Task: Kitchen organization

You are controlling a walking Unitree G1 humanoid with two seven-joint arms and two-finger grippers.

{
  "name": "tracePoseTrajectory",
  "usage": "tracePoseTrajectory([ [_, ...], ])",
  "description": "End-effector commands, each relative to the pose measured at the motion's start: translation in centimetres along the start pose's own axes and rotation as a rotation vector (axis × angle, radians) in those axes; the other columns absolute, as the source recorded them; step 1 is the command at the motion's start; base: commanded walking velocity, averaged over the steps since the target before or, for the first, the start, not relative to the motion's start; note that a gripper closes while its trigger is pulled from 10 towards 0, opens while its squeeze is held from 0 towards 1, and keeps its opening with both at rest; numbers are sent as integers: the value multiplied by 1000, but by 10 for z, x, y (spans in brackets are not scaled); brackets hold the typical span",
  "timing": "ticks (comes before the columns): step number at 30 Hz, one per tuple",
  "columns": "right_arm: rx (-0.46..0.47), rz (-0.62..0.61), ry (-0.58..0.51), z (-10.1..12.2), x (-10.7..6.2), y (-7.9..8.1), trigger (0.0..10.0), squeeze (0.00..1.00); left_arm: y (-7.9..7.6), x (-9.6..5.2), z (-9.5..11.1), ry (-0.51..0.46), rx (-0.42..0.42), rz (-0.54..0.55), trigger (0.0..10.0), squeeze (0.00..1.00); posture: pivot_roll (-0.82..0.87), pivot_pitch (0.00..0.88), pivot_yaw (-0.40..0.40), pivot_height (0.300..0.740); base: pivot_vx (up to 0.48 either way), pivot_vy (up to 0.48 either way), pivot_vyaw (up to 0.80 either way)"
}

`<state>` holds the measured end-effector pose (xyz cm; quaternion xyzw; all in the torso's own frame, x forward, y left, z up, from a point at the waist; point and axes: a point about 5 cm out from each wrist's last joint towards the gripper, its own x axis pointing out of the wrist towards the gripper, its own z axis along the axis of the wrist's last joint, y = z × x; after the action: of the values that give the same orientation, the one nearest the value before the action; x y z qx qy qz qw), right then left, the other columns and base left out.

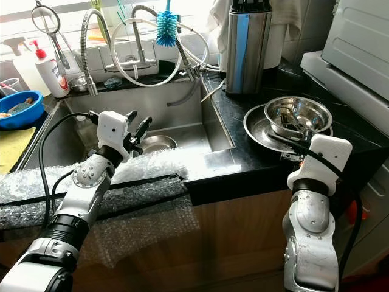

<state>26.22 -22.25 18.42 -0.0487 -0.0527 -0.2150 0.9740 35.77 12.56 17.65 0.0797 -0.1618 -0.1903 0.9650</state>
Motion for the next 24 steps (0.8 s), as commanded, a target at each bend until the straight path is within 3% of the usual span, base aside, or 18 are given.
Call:
tracePoseTrajectory([
  [1,9,-15,28,-2,2,1,5373,0,2,0,0,8,8,-6,10000,0,-223,0,67,740,0,0,0],
  [2,8,-18,30,-3,2,0,8941,0,2,0,0,9,9,-7,10000,0,-223,0,67,740,0,0,0],
  [3,8,-21,32,-3,2,0,10000,0,3,0,0,10,9,-7,10000,0,-222,0,66,740,0,0,0],
  [10,30,-28,22,0,4,-3,10000,0,3,1,0,12,11,-3,10000,0,-224,0,66,740,0,0,0],
  [11,37,-15,4,3,4,-1,0,0,3,1,0,11,11,-2,10000,0,-223,0,66,740,0,0,0],
  [24,51,29,-39,12,7,5,0,0,6,2,0,11,18,11,10000,0,-220,0,63,740,0,0,0],
])
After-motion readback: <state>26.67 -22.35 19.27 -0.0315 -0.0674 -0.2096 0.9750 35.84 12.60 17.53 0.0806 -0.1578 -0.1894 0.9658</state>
